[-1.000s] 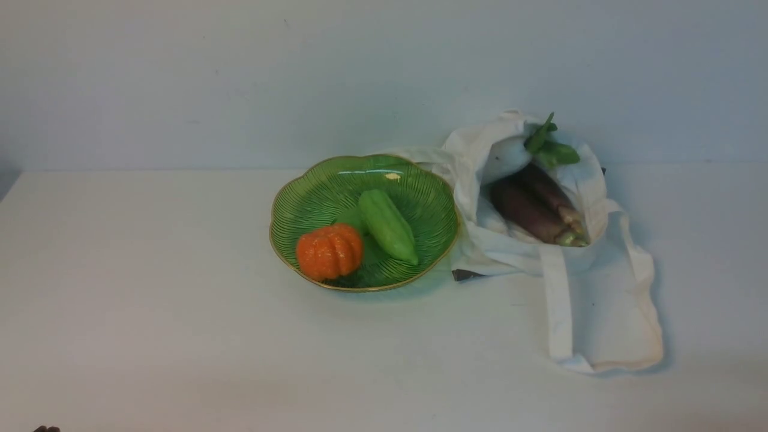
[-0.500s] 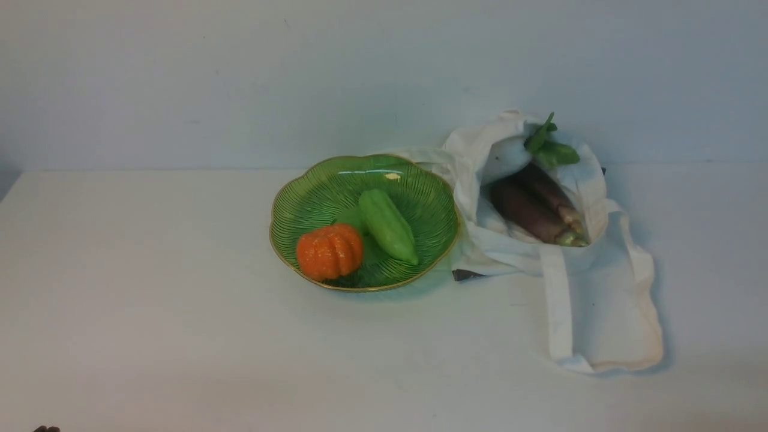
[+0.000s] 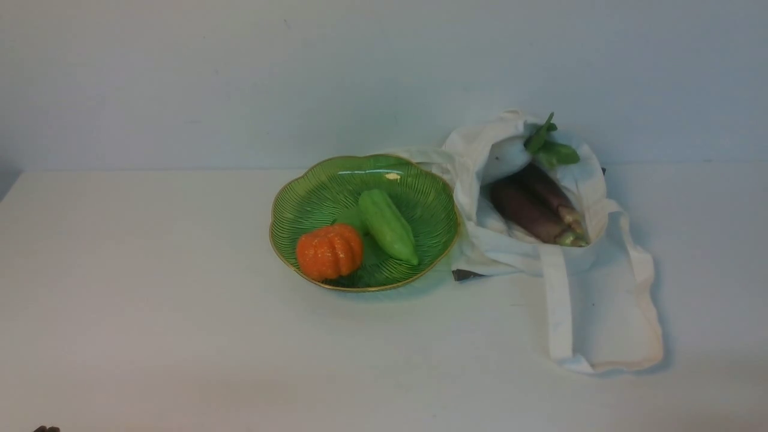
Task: Take vegetables from cloth bag on white table place on plate.
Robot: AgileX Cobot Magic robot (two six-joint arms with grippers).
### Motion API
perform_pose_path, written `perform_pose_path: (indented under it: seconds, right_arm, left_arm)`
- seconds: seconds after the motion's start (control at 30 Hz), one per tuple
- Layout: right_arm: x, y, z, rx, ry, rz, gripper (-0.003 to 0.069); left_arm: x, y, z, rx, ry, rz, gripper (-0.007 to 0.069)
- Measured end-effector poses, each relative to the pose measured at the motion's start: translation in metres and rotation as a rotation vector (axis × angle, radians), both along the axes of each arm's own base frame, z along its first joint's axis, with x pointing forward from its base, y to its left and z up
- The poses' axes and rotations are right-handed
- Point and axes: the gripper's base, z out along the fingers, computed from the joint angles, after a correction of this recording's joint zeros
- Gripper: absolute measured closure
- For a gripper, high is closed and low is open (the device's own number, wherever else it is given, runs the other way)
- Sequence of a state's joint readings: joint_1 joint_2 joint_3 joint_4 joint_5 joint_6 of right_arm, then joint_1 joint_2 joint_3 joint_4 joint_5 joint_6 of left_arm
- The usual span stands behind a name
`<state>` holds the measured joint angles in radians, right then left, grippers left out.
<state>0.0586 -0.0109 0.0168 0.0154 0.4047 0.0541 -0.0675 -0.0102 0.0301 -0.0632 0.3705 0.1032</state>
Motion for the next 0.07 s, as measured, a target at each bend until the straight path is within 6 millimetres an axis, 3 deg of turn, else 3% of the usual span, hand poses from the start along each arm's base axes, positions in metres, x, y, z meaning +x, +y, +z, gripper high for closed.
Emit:
perform_pose_path:
  seconds: [0.07]
  right_arm:
    - [0.0, 0.0, 0.0, 0.0, 0.0, 0.0, 0.0673]
  left_arm:
    - [0.0, 0.0, 0.0, 0.0, 0.0, 0.0, 0.0629]
